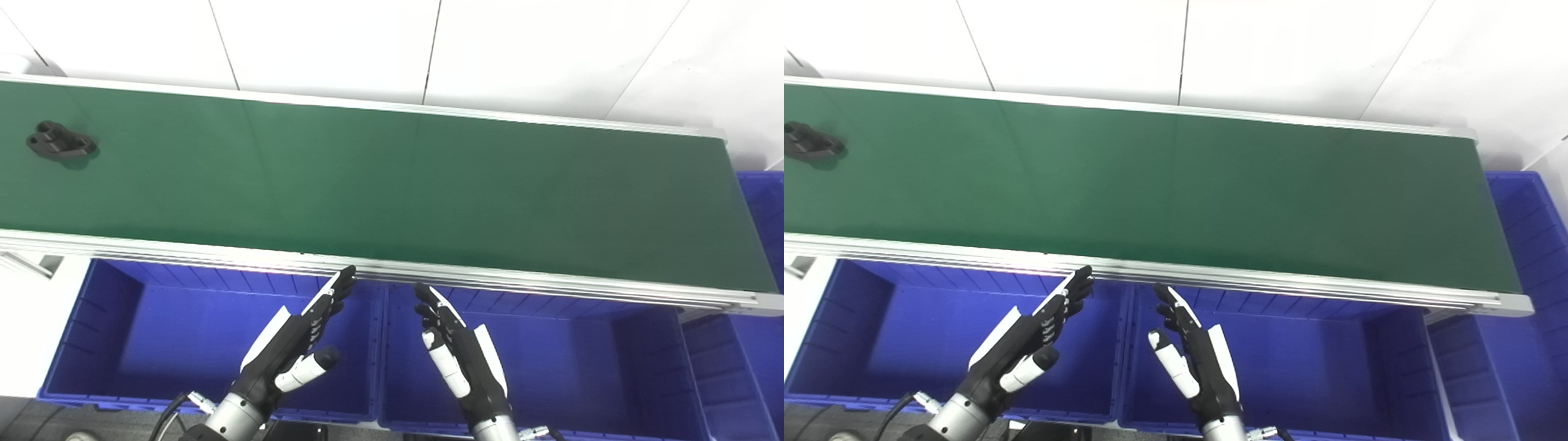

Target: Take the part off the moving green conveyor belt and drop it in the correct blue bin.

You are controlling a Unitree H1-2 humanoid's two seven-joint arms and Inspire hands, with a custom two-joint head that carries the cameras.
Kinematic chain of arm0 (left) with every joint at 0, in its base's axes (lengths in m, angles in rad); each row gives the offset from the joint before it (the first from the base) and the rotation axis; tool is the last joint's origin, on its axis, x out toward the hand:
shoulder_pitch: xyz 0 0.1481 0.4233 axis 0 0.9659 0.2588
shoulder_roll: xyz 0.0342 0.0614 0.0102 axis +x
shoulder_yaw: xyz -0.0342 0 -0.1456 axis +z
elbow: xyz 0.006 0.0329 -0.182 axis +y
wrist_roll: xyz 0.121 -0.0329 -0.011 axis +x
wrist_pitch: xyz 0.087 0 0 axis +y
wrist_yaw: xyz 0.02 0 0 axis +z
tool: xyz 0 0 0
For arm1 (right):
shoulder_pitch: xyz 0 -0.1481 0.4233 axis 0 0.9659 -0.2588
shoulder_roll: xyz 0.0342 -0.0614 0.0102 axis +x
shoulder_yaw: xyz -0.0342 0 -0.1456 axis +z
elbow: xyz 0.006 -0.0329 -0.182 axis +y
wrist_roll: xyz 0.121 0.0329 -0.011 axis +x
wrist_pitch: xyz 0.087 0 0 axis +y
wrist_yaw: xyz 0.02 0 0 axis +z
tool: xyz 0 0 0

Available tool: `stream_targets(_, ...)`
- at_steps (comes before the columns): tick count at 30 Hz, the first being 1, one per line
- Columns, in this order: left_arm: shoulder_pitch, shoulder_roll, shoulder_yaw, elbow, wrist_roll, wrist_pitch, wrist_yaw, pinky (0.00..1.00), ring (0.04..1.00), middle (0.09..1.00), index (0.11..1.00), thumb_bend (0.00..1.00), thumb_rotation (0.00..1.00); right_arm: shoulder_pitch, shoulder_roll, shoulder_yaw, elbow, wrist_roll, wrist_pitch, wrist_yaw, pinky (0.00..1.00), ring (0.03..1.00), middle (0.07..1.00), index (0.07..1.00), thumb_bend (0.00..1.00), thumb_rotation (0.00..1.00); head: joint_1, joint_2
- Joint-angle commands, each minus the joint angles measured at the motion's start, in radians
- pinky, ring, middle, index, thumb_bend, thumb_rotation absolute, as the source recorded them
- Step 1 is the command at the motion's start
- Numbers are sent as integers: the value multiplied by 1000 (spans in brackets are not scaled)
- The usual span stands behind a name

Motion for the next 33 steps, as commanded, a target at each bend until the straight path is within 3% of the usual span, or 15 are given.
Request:
stream_targets(1, -1, 3, 0, -26, -5, -8, -2, 1000, 1000, 1000, 1000, 815, 896, 2, 43, 39, -17, 5, -42, 13, 875, 887, 917, 904, 875, 1000, 0, -1)
stream_targets(9, -11, 4, 2, -18, 1, -9, -1, 1000, 1000, 999, 1000, 822, 905, -10, 46, 39, -9, 6, -37, 16, 868, 887, 921, 908, 880, 1000, -10, 14)
stream_targets(33, -8, -5, -7, -18, 2, -7, 3, 1000, 1000, 996, 1000, 853, 904, -6, 37, 27, -12, 28, -37, 31, 868, 891, 922, 909, 871, 1000, 7, 0)
